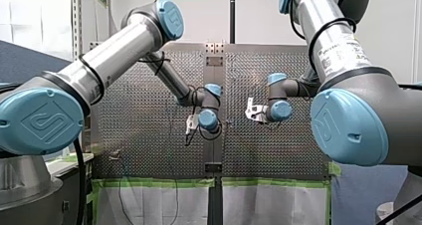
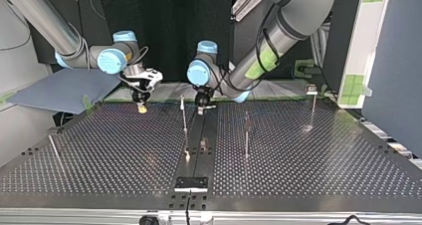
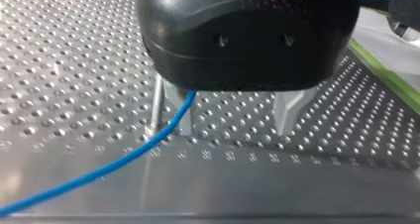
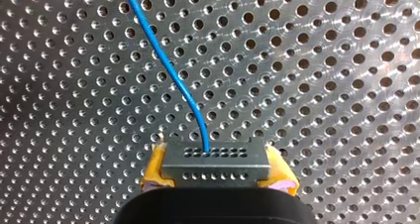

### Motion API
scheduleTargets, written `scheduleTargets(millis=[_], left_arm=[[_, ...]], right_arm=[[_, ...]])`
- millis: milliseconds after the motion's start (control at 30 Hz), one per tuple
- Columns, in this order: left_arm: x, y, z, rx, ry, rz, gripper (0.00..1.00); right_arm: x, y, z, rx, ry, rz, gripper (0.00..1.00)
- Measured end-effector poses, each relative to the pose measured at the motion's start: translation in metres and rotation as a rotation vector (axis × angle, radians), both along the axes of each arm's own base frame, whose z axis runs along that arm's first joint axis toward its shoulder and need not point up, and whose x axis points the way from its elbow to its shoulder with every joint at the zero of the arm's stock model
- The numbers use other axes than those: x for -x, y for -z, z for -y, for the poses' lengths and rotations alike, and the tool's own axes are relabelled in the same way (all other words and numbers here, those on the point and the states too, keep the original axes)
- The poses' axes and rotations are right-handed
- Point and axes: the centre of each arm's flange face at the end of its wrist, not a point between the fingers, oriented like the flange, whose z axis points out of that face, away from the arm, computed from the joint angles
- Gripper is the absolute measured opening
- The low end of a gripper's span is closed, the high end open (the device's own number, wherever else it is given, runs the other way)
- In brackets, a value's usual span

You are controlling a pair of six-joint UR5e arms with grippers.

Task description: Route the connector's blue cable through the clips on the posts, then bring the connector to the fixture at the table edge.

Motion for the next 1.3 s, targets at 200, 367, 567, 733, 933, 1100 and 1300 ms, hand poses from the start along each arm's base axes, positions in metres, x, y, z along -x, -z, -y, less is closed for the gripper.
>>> scheduleTargets(millis=[200,367,567,733,933,1100,1300], left_arm=[[0.009,-0.021,0.003,-0.001,-0.006,0.007,1.00],[0.016,-0.033,0.002,0.015,-0.006,0.021,1.00],[0.030,-0.042,0.001,0.018,0.026,0.024,1.00],[0.047,-0.033,0.002,-0.008,0.059,-0.015,1.00],[0.062,-0.025,0.008,-0.017,0.097,-0.033,1.00],[0.070,-0.024,0.017,-0.010,0.123,-0.025,1.00],[0.074,-0.025,0.023,-0.002,0.129,-0.010,1.00]], right_arm=[[0.000,0.001,-0.001,-0.006,-0.001,-0.003,0.00],[0.000,0.001,-0.001,-0.010,-0.003,-0.004,0.00],[0.000,0.001,-0.002,-0.011,-0.010,-0.003,0.00],[-0.001,0.001,-0.002,-0.014,-0.013,-0.004,0.00],[0.000,0.001,-0.002,-0.016,-0.013,-0.004,0.00],[0.000,0.001,-0.002,-0.015,-0.013,-0.004,0.00],[-0.001,0.001,-0.002,-0.014,-0.015,-0.003,0.00]])
